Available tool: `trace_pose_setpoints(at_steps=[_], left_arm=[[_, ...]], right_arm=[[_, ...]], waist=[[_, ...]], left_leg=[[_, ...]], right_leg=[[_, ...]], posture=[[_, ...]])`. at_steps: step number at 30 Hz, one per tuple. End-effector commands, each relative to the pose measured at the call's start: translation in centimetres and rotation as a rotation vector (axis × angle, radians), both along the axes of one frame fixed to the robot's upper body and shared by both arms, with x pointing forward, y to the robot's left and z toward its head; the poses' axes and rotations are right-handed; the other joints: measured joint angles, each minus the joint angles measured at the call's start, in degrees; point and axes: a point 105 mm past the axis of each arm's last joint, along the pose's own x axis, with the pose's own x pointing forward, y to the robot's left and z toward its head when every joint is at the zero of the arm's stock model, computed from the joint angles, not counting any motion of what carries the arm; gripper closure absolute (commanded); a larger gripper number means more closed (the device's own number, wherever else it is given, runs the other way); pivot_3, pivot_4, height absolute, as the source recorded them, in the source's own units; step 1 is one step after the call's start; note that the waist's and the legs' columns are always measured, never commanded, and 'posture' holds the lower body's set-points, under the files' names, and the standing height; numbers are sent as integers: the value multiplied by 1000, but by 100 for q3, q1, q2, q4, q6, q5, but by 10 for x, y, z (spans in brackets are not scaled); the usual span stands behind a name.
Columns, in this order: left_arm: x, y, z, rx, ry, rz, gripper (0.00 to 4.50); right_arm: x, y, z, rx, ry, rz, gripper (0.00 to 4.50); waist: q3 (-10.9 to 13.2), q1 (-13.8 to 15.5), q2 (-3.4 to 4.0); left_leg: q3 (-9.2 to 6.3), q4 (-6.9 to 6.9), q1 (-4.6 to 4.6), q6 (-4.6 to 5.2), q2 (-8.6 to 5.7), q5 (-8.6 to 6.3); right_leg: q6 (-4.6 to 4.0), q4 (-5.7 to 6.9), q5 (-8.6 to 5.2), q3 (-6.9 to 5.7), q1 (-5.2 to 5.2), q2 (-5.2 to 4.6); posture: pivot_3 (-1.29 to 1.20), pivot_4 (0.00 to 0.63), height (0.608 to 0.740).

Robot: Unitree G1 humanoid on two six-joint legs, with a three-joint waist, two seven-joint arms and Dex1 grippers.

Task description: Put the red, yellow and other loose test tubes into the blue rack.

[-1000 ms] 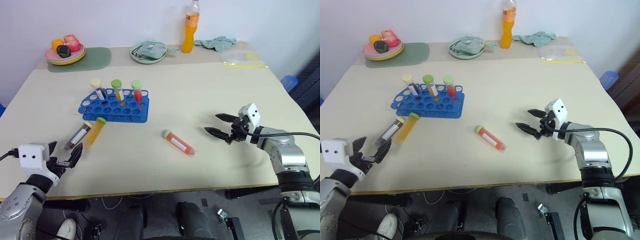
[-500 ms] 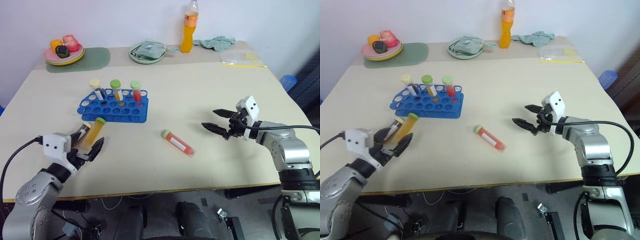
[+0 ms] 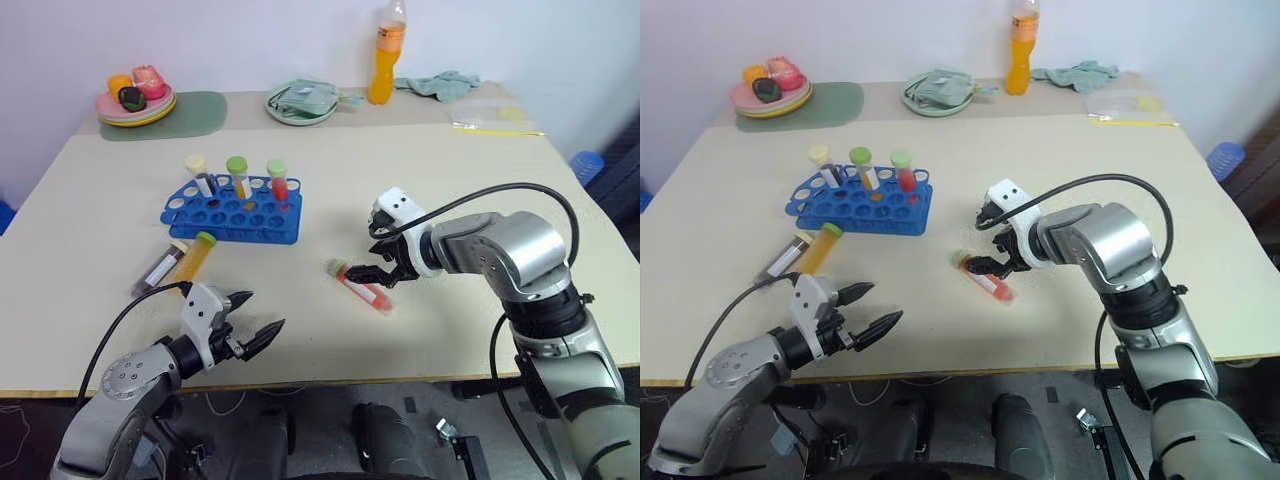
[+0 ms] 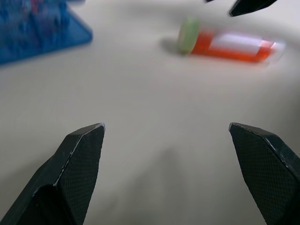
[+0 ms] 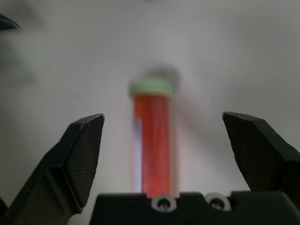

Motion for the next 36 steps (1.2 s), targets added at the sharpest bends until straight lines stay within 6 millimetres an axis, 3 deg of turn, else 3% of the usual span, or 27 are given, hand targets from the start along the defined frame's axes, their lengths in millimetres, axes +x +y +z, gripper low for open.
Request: trace_pose_setpoints(at_steps=[1, 7, 16, 20, 24, 25, 27, 30, 33, 36], left_arm=[[0, -10, 4, -4, -44, -52, 127], [-2, -17, 0, -16, -44, -58, 127], [-4, -19, 6, -26, -53, -41, 127], [-5, -18, 9, -26, -57, -34, 0], [-5, -16, 10, -25, -59, -29, 0], [-5, -15, 10, -23, -59, -29, 0], [-6, -14, 10, -22, -58, -26, 0], [-7, -10, 9, -17, -54, -8, 0], [-7, -4, 8, -30, -50, 28, 0], [0, 11, 9, -55, -68, 122, 0]], right_arm=[[7, 8, 9, -25, 20, 5, 0], [18, 13, 4, -92, 106, -32, 0], [9, 26, -2, -109, 185, 14, 0], [11, 25, -11, -128, 198, -20, 1312], [12, 26, -12, -132, 194, -30, 3237], [10, 28, -8, -127, 184, -15, 3678], [7, 33, 1, -106, 153, 25, 3765], [-12, 56, 27, 47, 38, 206, 3765], [-21, 82, 62, 309, -263, 381, 3765], [-18, 100, 95, 593, -567, 438, 3765]], waist=[[0, -27, 0], [1, -55, 2], [2, -57, 3], [2, -58, 3], [2, -62, 3], [2, -61, 3], [2, -62, 4], [2, -60, 4], [2, -57, 3], [1, -74, 2]], left_leg=[[8, 0, -2, 0, -7, 0], [19, -8, -1, 4, -11, -1], [19, -6, -1, 5, -11, -1], [19, -3, 0, 5, -13, -1], [19, -1, 4, 5, -13, -1], [19, -1, 6, 5, -13, -1], [19, -1, 6, 5, -11, -1], [16, -2, 6, 6, -8, -1], [14, -2, 5, 8, -3, -3], [29, 2, 9, 9, 0, -3]], right_leg=[[18, 1, 10, 1, -4, -12], [27, 1, 15, 2, -12, -14], [33, 16, 16, 1, -15, -10], [34, 31, 16, 1, -18, -8], [34, 39, 16, 1, -18, -1], [34, 41, 16, 2, -18, 1], [34, 42, 16, 2, -18, 5], [35, 44, 15, 1, -21, 11], [39, 43, 13, 0, -21, 17], [41, 46, 13, 1, -17, 23]], posture=[[0, 150, 740], [0, 150, 740], [0, 150, 740], [0, 150, 740], [0, 150, 740], [0, 150, 740], [0, 150, 740], [0, 150, 740], [0, 150, 740], [0, 150, 740]])
